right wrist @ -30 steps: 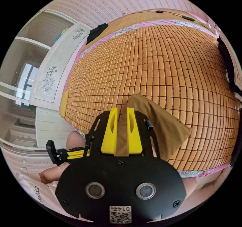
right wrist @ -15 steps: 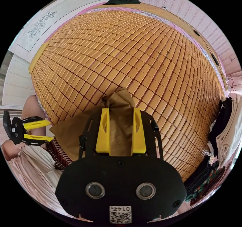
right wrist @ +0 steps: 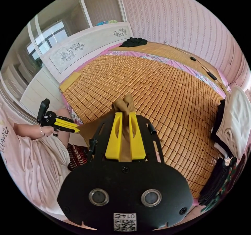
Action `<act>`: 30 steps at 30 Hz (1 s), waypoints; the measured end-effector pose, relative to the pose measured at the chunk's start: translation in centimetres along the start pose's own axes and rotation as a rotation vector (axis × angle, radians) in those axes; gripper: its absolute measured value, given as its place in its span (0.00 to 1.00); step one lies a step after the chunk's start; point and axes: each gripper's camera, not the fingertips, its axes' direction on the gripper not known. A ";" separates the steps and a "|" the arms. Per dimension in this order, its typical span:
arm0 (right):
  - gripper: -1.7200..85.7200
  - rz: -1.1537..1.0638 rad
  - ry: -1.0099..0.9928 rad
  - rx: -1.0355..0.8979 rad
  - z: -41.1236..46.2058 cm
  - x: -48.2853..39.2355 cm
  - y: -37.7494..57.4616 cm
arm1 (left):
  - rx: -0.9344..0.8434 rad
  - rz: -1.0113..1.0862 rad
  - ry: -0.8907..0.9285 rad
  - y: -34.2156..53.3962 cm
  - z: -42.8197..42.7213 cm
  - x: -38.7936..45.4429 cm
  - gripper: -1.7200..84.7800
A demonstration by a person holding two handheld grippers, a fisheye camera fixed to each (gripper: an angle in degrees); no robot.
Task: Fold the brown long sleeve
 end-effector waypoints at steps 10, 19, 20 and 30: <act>0.06 -0.176 -0.067 0.259 -9.9 -7.0 -4.6 | 0.308 0.031 -0.177 7.1 -16.3 2.7 0.01; 0.06 -0.397 -0.293 0.308 -3.9 -19.5 -18.8 | 0.439 -0.254 -0.472 17.2 -28.5 -1.9 0.01; 0.06 -0.429 -0.322 0.297 -2.7 -21.6 -20.8 | 0.453 -0.301 -0.501 18.7 -29.9 -2.9 0.01; 0.08 -0.622 -0.373 -0.043 12.1 -42.7 -44.1 | 0.501 -0.651 -0.736 25.7 -39.2 -15.7 0.03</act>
